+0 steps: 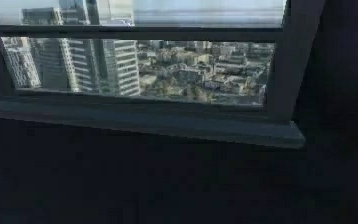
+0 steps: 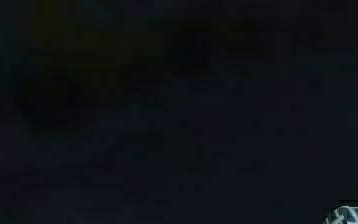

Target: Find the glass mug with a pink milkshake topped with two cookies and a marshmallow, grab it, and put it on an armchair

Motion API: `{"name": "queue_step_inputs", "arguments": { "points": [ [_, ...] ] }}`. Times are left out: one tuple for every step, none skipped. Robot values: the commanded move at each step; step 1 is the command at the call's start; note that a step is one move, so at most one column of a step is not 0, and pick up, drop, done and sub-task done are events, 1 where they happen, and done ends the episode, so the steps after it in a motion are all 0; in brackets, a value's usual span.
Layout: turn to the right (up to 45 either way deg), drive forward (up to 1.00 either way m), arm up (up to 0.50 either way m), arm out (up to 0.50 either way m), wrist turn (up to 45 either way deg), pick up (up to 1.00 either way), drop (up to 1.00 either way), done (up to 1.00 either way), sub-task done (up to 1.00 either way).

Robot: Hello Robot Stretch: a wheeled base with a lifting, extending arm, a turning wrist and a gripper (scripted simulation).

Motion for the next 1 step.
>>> {"name": "queue_step_inputs", "arguments": {
  "points": [
    [0.0,0.05,0.0,0.0,0.0,0.0,0.0,0.0,0.0]
  ]
}}
